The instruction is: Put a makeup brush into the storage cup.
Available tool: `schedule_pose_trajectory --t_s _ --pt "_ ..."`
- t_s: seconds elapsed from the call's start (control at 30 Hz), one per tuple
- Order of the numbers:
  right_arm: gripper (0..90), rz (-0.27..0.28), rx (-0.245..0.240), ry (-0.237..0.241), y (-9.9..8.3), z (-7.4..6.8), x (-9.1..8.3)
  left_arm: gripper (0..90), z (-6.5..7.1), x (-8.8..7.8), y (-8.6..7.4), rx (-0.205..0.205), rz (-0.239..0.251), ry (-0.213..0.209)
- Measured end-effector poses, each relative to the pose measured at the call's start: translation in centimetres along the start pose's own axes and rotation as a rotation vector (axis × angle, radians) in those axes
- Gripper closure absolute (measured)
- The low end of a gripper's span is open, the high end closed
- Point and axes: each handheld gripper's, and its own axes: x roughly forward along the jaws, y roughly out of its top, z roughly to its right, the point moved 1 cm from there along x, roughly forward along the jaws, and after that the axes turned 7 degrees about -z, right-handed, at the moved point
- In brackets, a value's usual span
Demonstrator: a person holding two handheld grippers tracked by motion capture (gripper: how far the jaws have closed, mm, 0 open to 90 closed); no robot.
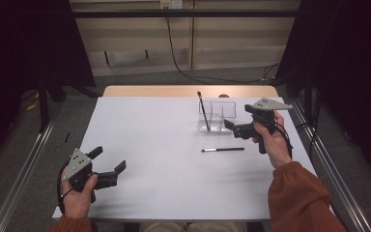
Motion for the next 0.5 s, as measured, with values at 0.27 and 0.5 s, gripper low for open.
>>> schedule_pose_trajectory --t_s 0.27,0.5 --pt "1.1 -0.122 -0.016 0.009 0.37 0.38 -0.56 1.9 0.02 0.1 0.0 0.001 -0.004 -0.001" --pt "3.5 -0.265 -0.007 0.032 0.15 0.6 -0.2 1.9 0.06 0.1 -0.01 -0.003 -0.005 -0.001"
